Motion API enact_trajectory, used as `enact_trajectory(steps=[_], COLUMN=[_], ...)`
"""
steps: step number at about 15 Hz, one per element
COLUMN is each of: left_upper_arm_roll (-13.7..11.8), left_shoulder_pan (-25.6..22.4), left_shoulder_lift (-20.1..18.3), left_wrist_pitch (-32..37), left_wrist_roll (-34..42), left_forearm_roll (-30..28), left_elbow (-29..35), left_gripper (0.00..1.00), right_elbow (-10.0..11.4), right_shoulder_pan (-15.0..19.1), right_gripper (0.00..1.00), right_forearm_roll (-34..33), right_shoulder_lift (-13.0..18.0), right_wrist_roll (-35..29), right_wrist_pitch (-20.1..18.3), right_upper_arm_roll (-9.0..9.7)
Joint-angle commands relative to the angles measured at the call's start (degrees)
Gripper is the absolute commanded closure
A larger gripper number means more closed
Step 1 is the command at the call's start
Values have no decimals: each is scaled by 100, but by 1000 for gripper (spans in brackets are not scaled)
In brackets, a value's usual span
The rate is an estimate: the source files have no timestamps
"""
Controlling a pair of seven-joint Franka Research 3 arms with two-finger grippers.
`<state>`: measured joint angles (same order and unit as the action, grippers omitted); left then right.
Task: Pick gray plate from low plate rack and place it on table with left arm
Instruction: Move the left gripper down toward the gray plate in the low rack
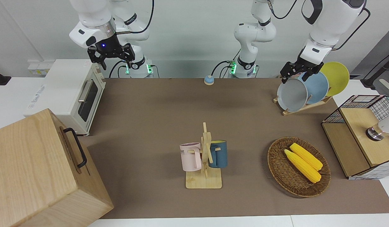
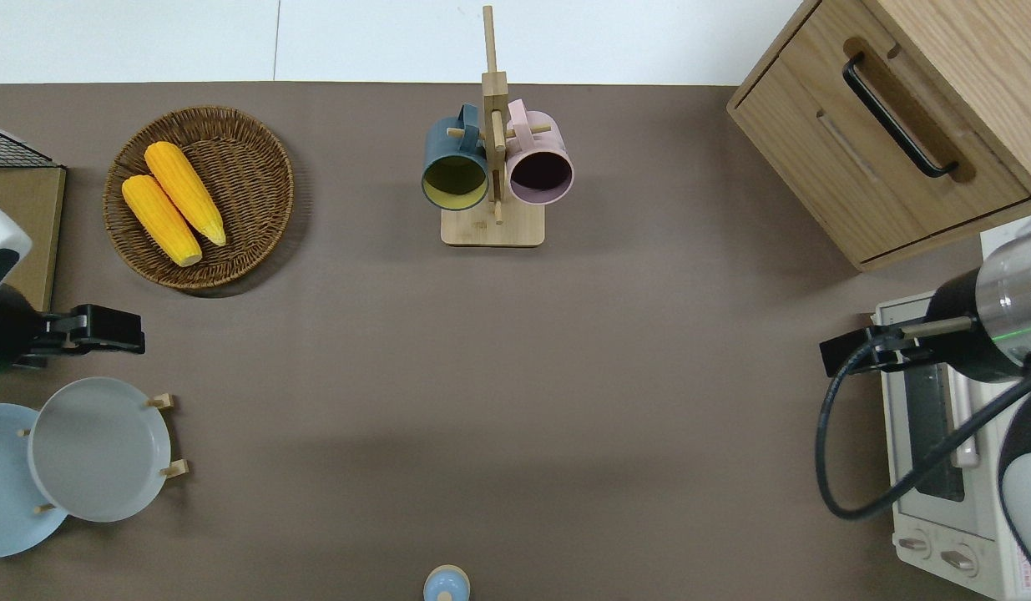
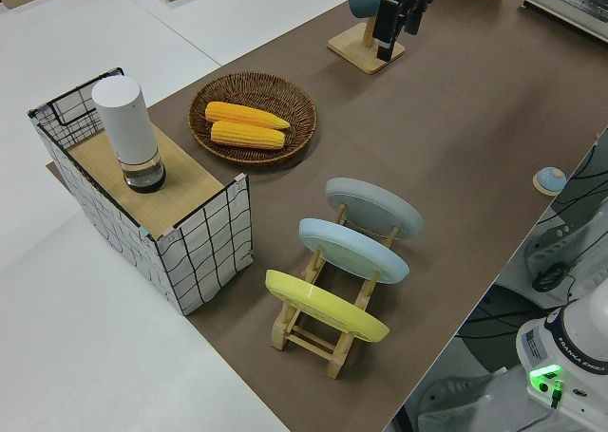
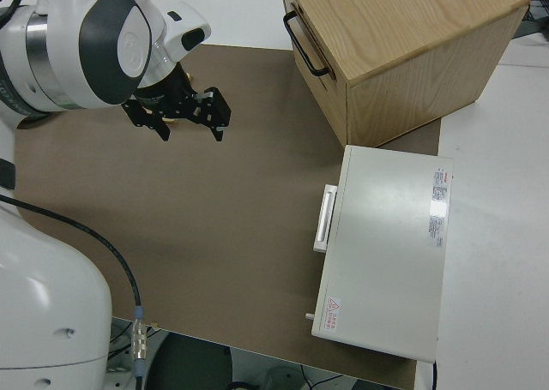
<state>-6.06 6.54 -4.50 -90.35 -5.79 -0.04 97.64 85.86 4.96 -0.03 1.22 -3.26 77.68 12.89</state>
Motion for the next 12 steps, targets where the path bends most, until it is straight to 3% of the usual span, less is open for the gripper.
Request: enact_trajectory(steps=[1,8,12], left_upper_arm_roll=[69,96,96], left_shoulder_pan=[-4,-12,5], left_shoulder_lift=[-16,-7,10], left_wrist_pitch=[-17,27,71], left_wrist_roll=[-411,-326,-230], left_forearm_roll=[13,373,987], left_elbow=[131,247,466], left_gripper=[5,5,5], right_elbow=[-35,-35,-35], right_shoulder_pan=[84,85,76], right_gripper=[11,13,13], right_forearm_roll=[20,20,20], right_shoulder_lift=[27,27,27], right_wrist_roll=[19,19,19], right_wrist_pitch=[-87,-87,-87], right_upper_arm_roll=[38,38,38])
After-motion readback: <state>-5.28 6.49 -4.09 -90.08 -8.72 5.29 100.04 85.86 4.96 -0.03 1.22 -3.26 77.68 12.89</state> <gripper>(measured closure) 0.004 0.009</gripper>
